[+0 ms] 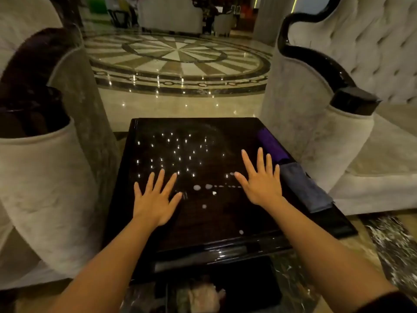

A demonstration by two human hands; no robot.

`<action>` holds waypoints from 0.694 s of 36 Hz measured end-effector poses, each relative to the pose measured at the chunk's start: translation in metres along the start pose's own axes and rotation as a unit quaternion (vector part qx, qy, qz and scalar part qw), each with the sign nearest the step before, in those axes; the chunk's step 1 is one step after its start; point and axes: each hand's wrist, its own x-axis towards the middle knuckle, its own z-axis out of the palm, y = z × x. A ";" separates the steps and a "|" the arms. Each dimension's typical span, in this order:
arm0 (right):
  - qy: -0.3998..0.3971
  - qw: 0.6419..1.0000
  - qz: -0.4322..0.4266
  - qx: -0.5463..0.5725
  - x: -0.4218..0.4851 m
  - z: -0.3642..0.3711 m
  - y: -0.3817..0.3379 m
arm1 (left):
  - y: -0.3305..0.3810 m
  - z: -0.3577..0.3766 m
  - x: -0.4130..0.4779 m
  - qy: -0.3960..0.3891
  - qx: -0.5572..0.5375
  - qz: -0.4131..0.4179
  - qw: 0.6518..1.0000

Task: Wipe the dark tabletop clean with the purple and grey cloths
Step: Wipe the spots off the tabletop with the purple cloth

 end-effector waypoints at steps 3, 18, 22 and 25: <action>0.005 1.000 0.003 -0.015 0.014 -0.001 0.009 | 0.001 0.007 0.003 -0.017 0.004 -0.015 1.000; -0.043 0.998 0.040 -0.009 0.113 0.009 0.067 | -0.004 0.013 0.008 -0.028 0.016 -0.050 0.998; -0.054 0.998 0.040 -0.003 0.135 0.010 0.080 | -0.004 0.012 0.007 -0.029 0.019 -0.056 0.998; -0.066 0.997 0.048 0.004 0.150 0.012 0.090 | -0.003 0.011 0.004 -0.030 0.024 -0.060 0.997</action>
